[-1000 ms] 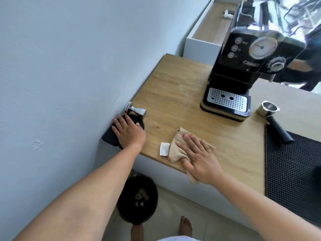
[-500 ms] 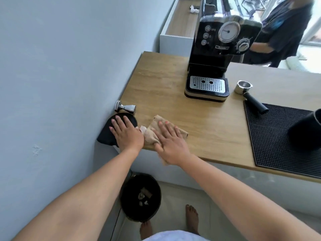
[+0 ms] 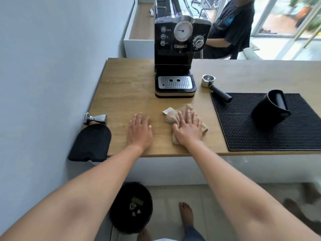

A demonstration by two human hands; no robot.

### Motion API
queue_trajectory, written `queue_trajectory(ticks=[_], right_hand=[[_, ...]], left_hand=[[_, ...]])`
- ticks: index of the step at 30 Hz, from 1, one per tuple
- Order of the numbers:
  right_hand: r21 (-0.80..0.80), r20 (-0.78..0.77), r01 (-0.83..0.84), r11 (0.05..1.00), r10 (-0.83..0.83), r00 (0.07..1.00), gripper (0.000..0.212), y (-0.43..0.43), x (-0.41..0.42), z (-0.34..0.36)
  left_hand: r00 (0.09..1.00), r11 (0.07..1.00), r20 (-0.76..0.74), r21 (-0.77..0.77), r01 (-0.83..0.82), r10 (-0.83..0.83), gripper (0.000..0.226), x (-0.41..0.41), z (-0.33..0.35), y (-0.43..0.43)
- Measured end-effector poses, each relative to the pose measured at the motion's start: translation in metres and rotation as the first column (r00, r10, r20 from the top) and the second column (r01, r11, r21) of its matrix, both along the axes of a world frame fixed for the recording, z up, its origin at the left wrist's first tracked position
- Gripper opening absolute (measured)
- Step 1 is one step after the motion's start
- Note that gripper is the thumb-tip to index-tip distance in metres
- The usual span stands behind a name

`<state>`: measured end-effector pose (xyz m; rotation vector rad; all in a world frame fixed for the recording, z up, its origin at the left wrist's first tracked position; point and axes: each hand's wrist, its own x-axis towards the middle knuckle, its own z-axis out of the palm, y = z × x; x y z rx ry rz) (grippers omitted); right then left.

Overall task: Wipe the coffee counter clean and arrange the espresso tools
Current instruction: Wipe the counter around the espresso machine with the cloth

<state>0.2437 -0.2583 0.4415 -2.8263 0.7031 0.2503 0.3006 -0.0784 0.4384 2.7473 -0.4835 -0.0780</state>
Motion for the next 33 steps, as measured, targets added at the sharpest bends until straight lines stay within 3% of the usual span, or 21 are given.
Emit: queue_trajectory(ticks=[3, 6, 10, 14, 17, 20, 23, 26, 29, 33], right_hand=[[0.044, 0.033, -0.28, 0.959, 0.278, 0.96, 0.064, 0.031, -0.024, 0.002], [0.044, 0.102, -0.42, 0.906, 0.414, 0.904, 0.064, 0.025, -0.076, -0.002], [0.051, 0.088, -0.234, 0.971, 0.229, 0.97, 0.061, -0.044, -0.097, -0.004], [0.018, 0.032, 0.072, 0.997, -0.073, 0.997, 0.064, -0.076, -0.033, 0.0], [-0.001, 0.006, 0.106, 0.994, -0.106, 0.994, 0.067, -0.056, 0.018, 0.002], [0.002, 0.015, -0.098, 0.995, 0.098, 0.995, 0.065, -0.017, 0.037, 0.0], [0.029, 0.047, -0.377, 0.926, 0.376, 0.926, 0.065, 0.01, 0.008, -0.002], [0.058, 0.093, -0.488, 0.871, 0.482, 0.871, 0.069, -0.007, -0.04, -0.003], [0.047, 0.078, -0.391, 0.919, 0.387, 0.919, 0.07, -0.06, -0.051, -0.004], [0.003, 0.033, -0.101, 0.995, 0.101, 0.994, 0.069, -0.094, 0.0, -0.002]], left_hand=[[0.998, 0.998, -0.018, 0.006, -0.057, 0.057, 0.05, 0.01, -0.005, -0.007], [0.998, 0.998, 0.013, 0.02, -0.067, 0.067, 0.05, 0.017, -0.008, -0.01], [0.996, 0.994, 0.038, 0.068, -0.086, 0.083, 0.054, 0.026, -0.013, -0.013], [0.992, 0.985, 0.031, 0.119, -0.125, 0.122, 0.059, 0.031, -0.021, -0.017], [0.989, 0.983, 0.043, 0.112, -0.148, 0.144, 0.057, 0.031, -0.021, -0.02], [0.986, 0.982, 0.054, 0.102, -0.16, 0.155, 0.054, 0.033, -0.022, -0.021], [0.987, 0.983, 0.048, 0.099, -0.154, 0.15, 0.052, 0.034, -0.024, -0.02], [0.985, 0.983, 0.059, 0.084, -0.166, 0.161, 0.051, 0.035, -0.026, -0.018], [0.986, 0.984, 0.06, 0.072, -0.163, 0.159, 0.052, 0.035, -0.027, -0.018], [0.987, 0.983, 0.061, 0.091, -0.157, 0.152, 0.053, 0.034, -0.027, -0.018]])
